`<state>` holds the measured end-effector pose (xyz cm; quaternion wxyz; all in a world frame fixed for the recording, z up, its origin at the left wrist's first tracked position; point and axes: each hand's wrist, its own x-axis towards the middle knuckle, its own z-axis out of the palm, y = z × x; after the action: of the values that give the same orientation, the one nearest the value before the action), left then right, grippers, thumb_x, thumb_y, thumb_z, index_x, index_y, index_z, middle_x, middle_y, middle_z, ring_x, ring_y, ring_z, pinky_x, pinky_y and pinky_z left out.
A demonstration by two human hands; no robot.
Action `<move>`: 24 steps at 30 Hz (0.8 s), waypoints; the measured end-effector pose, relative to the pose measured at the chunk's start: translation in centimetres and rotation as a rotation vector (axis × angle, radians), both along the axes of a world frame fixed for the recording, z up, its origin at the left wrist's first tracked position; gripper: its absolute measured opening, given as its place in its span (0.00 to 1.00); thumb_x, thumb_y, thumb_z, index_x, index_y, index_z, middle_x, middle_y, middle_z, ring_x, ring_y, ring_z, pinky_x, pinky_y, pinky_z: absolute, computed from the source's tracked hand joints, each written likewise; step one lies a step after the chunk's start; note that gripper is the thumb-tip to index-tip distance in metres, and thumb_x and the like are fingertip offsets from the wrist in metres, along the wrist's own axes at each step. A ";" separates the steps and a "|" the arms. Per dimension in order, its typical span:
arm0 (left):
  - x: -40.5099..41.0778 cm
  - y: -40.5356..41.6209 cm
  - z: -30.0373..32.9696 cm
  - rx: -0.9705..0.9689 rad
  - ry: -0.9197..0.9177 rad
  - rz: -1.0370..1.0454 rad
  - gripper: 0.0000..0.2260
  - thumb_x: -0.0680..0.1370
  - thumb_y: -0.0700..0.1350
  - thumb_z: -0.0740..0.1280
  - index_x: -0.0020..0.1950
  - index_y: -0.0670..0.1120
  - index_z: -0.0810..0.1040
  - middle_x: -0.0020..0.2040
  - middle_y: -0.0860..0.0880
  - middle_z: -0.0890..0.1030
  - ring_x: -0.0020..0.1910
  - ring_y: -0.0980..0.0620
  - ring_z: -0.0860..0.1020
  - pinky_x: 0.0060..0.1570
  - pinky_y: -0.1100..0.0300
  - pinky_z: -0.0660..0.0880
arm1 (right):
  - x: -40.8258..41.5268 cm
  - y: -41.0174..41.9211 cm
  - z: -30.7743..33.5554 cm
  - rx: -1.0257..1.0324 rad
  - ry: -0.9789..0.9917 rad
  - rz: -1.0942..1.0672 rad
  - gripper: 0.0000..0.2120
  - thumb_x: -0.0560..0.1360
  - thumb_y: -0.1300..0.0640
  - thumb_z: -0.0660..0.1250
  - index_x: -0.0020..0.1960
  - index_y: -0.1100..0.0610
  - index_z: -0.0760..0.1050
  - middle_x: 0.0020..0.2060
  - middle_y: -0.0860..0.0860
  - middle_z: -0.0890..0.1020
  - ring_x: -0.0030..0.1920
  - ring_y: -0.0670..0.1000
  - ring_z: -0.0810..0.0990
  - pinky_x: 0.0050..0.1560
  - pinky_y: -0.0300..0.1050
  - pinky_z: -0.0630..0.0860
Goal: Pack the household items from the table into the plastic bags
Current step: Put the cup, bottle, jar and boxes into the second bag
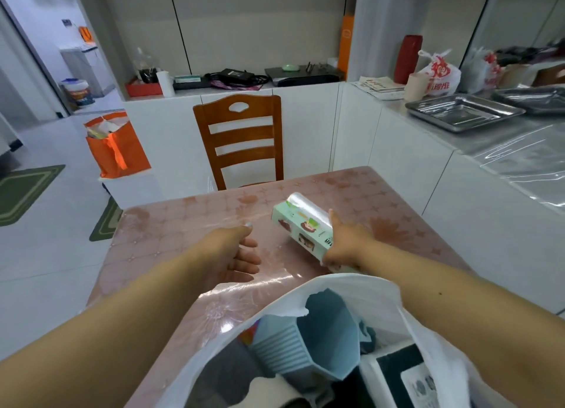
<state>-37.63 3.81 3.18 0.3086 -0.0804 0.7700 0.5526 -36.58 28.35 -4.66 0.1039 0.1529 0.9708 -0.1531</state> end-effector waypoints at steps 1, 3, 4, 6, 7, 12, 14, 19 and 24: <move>0.2 -0.1 0.5 -0.001 0.005 0.004 0.18 0.81 0.53 0.59 0.55 0.38 0.76 0.41 0.39 0.80 0.35 0.44 0.79 0.36 0.55 0.79 | 0.0 0.0 1.4 -0.079 0.026 -0.006 0.59 0.61 0.47 0.75 0.78 0.50 0.38 0.59 0.55 0.77 0.46 0.53 0.75 0.43 0.45 0.75; 0.8 -0.1 1.7 -0.002 0.021 0.010 0.18 0.81 0.54 0.59 0.55 0.39 0.76 0.42 0.38 0.81 0.37 0.44 0.80 0.37 0.54 0.79 | 0.0 0.1 4.6 -0.255 0.101 -0.005 0.57 0.64 0.51 0.76 0.78 0.50 0.39 0.56 0.54 0.77 0.45 0.53 0.77 0.42 0.44 0.75; 1.2 -0.1 2.5 -0.001 0.031 0.013 0.19 0.81 0.54 0.59 0.55 0.39 0.77 0.43 0.38 0.81 0.37 0.44 0.80 0.38 0.54 0.79 | 0.3 -0.1 6.6 -0.319 0.148 0.006 0.55 0.64 0.53 0.76 0.78 0.50 0.41 0.54 0.54 0.77 0.45 0.52 0.78 0.42 0.44 0.76; 2.1 0.0 4.5 0.010 0.057 0.015 0.18 0.81 0.54 0.59 0.54 0.39 0.76 0.43 0.39 0.81 0.38 0.44 0.80 0.39 0.54 0.80 | 1.0 -0.8 10.7 -0.377 0.229 0.041 0.49 0.66 0.54 0.76 0.75 0.51 0.48 0.52 0.53 0.77 0.42 0.51 0.80 0.40 0.45 0.78; 2.6 -0.1 5.7 0.019 0.076 0.015 0.18 0.81 0.54 0.59 0.54 0.40 0.76 0.43 0.39 0.81 0.38 0.44 0.80 0.40 0.54 0.80 | 1.5 -1.2 12.8 -0.386 0.265 0.061 0.45 0.66 0.54 0.75 0.74 0.51 0.51 0.52 0.52 0.78 0.40 0.50 0.81 0.37 0.44 0.79; 6.5 -1.7 11.8 0.106 0.185 0.019 0.16 0.81 0.53 0.60 0.53 0.41 0.77 0.42 0.41 0.82 0.37 0.46 0.81 0.36 0.55 0.78 | 5.7 -4.7 22.8 -0.765 0.494 0.183 0.44 0.66 0.59 0.76 0.74 0.51 0.54 0.55 0.51 0.78 0.45 0.51 0.84 0.43 0.49 0.83; 8.6 -2.7 13.9 0.166 0.223 0.023 0.14 0.80 0.53 0.60 0.51 0.42 0.77 0.37 0.43 0.83 0.32 0.49 0.81 0.32 0.57 0.78 | 8.4 -6.4 26.6 -0.953 0.574 0.270 0.40 0.64 0.59 0.74 0.71 0.55 0.59 0.53 0.53 0.77 0.48 0.53 0.82 0.46 0.49 0.82; 14.4 -5.7 17.0 0.227 0.295 0.047 0.14 0.79 0.53 0.62 0.47 0.43 0.78 0.35 0.45 0.81 0.27 0.53 0.79 0.28 0.60 0.77 | 16.2 -9.8 30.9 -1.395 0.610 0.507 0.23 0.66 0.64 0.67 0.59 0.60 0.65 0.42 0.54 0.74 0.41 0.52 0.78 0.45 0.47 0.79; 21.1 -9.1 17.3 -0.153 0.433 0.055 0.16 0.76 0.56 0.66 0.45 0.42 0.78 0.34 0.47 0.72 0.31 0.51 0.68 0.30 0.60 0.65 | 21.8 -11.0 27.0 -1.386 0.503 0.556 0.31 0.62 0.63 0.72 0.62 0.59 0.63 0.43 0.56 0.74 0.42 0.55 0.79 0.42 0.48 0.79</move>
<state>-16.50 -5.26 20.45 0.1141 -0.0041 0.8555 0.5051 -14.81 17.30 22.39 -0.0130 -0.2346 0.6510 -0.7218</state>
